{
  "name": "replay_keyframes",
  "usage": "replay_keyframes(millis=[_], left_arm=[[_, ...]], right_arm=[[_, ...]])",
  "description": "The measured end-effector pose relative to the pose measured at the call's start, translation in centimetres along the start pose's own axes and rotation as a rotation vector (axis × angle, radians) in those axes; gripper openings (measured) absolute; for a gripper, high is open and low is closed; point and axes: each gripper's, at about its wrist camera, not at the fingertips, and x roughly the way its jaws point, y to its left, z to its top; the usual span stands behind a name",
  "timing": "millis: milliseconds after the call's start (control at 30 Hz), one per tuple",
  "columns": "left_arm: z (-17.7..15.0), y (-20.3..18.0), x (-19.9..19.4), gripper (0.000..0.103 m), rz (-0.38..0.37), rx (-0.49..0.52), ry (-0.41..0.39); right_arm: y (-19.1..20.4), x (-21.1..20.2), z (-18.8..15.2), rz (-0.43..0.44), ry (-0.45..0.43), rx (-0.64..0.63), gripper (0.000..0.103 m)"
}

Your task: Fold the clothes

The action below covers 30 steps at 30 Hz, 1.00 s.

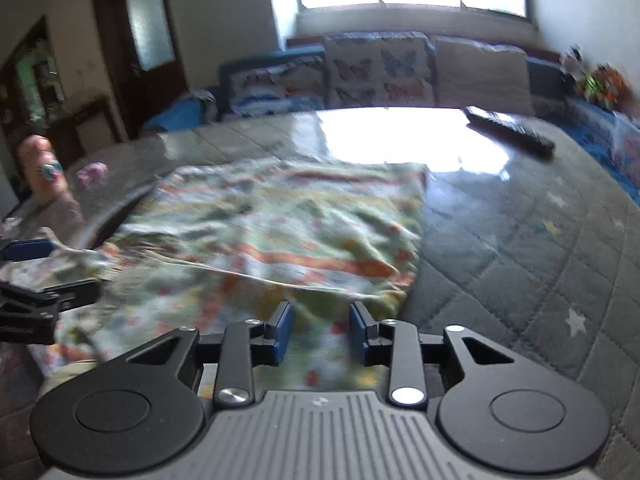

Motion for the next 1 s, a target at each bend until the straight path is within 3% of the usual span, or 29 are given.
replay_keyframes(millis=[100,267,533,867,1000], left_arm=[[-0.4,-0.2,1.2,0.103,0.017,0.02,0.024],[-0.8,0.2,1.4,0.103,0.031,0.019,0.025],[-1.2,3.3,-0.9,0.103,0.084,-0.052,0.007],[-3.8,11.6,-2.7,0.103,0.29,-0.242,0.032],[-4.8,15.3,-2.9,0.101,0.391,-0.319,0.048]], right_arm=[[-0.2,-0.1,0.1,0.01,-0.009,0.004,0.032],[0.3,-0.1,-0.1,0.013,-0.011,-0.027,0.046],[2.2,-0.2,0.2,0.037,-0.031,-0.051,0.058],[8.3,1.1,-0.4,0.134,-0.002,-0.216,0.073],[9.8,1.5,-1.2,0.12,0.006,-0.289,0.081]])
